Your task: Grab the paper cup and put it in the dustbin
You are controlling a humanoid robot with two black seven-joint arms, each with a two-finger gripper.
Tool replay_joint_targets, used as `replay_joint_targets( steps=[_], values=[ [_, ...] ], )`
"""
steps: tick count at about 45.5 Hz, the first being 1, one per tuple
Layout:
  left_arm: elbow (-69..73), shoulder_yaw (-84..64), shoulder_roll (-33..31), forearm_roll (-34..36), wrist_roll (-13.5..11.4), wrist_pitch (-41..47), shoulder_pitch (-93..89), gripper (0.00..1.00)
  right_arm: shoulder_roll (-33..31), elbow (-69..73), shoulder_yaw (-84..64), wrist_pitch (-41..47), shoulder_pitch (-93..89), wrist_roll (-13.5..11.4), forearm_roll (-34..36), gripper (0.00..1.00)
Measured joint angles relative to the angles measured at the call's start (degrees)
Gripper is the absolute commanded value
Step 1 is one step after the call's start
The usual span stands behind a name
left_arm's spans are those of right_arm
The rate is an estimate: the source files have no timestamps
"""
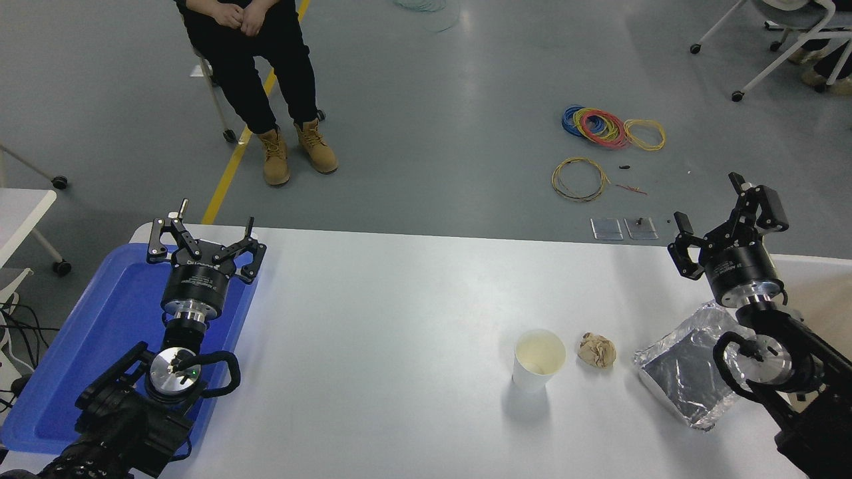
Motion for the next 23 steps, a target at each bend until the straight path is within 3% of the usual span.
replay_joint_targets(
  steps=[10,23],
  values=[
    [0.0,0.0,0.01,0.0,0.0,0.0,0.0,1.0,-3.38,-0.78,-2.94,-0.26,1.3,-0.01,0.24,1.0],
    [0.0,0.0,0.02,0.01,0.0,0.0,0.0,1.0,-13.29,-1.2,-13.98,-0.36,5.9,-0.43,0.94,1.0]
  ],
)
